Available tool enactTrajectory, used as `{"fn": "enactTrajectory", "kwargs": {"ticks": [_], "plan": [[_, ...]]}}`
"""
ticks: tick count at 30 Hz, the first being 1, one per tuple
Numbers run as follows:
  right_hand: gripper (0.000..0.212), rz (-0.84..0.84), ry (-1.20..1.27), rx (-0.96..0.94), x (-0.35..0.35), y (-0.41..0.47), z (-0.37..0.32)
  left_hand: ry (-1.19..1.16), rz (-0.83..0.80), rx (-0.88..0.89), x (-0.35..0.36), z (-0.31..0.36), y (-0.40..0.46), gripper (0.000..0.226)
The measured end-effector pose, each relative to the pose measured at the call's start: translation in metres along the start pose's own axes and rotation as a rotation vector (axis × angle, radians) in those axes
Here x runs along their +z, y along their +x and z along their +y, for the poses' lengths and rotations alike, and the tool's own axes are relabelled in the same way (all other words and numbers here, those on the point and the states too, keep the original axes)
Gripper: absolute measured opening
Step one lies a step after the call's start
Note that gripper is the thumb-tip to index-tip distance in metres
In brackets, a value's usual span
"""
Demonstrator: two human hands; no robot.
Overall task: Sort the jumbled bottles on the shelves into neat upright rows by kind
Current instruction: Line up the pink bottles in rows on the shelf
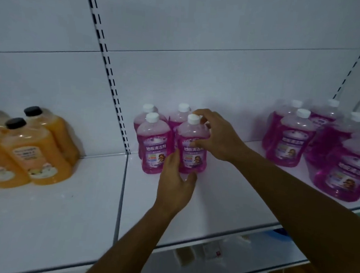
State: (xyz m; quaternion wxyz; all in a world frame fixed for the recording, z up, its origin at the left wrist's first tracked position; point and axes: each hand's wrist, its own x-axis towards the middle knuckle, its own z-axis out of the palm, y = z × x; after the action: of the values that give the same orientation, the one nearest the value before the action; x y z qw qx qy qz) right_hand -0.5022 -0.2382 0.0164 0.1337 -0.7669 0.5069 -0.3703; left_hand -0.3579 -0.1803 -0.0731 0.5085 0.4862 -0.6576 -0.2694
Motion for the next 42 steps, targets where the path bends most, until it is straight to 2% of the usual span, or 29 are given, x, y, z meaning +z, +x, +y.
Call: {"fn": "enactTrajectory", "kwargs": {"ticks": [7, 12, 21, 26, 29, 33, 38, 42], "plan": [[0.075, -0.021, -0.039, -0.042, 0.011, 0.016, 0.002, 0.124, -0.016, 0.035, -0.010, -0.012, 0.004, 0.064], [0.075, -0.040, -0.031, -0.046, 0.018, 0.021, 0.011, 0.181, -0.066, -0.011, -0.006, -0.016, 0.004, 0.065], [0.080, -0.047, 0.001, -0.083, 0.019, 0.024, 0.016, 0.261, -0.011, -0.053, 0.006, -0.012, 0.002, 0.060], [0.095, -0.073, 0.022, -0.037, 0.007, 0.012, 0.019, 0.282, 0.075, -0.073, 0.018, -0.003, -0.002, 0.045], [0.092, 0.010, -0.019, 0.024, -0.019, 0.000, 0.033, 0.253, -0.008, -0.053, 0.037, 0.008, 0.004, 0.037], [0.080, 0.125, -0.135, 0.125, -0.062, -0.022, 0.066, 0.230, -0.206, -0.046, 0.077, 0.026, 0.013, 0.047], [0.073, 0.348, -0.358, 0.228, -0.117, -0.055, 0.101, 0.163, -0.408, -0.049, 0.129, 0.050, 0.026, 0.054], [0.081, 0.342, -0.370, 0.355, -0.137, -0.071, 0.122, 0.096, -0.507, -0.043, 0.158, 0.061, 0.037, 0.063]]}}
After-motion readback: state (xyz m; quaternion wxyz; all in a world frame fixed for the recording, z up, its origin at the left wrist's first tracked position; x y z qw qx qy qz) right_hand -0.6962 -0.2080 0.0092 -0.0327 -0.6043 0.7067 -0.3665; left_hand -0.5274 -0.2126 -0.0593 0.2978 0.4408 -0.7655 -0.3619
